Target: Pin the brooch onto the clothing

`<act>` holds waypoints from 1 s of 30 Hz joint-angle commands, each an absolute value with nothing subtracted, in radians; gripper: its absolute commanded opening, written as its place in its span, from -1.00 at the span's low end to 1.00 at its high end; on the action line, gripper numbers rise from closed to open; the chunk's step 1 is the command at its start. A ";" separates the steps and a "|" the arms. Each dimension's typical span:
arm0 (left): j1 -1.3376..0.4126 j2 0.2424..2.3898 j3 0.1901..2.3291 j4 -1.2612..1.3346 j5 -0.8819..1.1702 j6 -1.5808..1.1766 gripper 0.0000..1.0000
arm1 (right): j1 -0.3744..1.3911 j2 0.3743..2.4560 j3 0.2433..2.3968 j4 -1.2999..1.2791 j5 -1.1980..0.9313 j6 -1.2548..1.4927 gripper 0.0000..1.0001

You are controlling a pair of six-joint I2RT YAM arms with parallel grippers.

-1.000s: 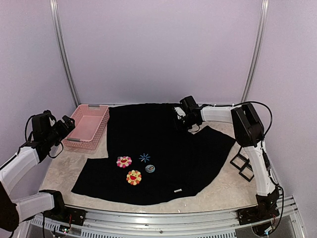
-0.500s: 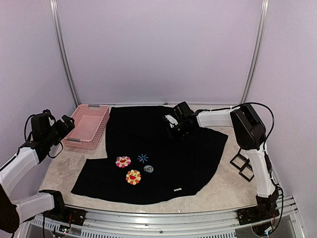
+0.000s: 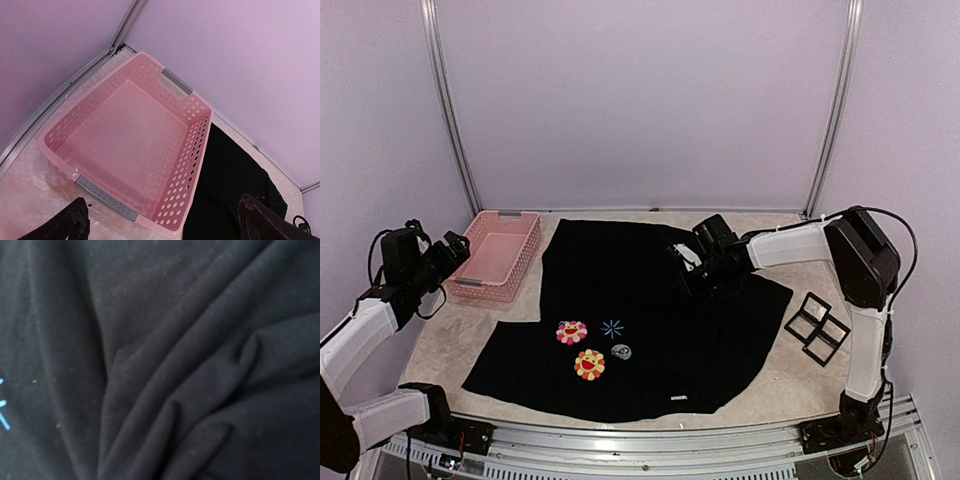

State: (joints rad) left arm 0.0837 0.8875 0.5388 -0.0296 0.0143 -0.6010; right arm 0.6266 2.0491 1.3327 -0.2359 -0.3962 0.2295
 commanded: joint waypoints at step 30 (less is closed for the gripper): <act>0.093 0.847 0.517 0.015 -0.029 -0.584 0.98 | 0.180 1.246 0.769 -0.062 0.095 0.470 0.99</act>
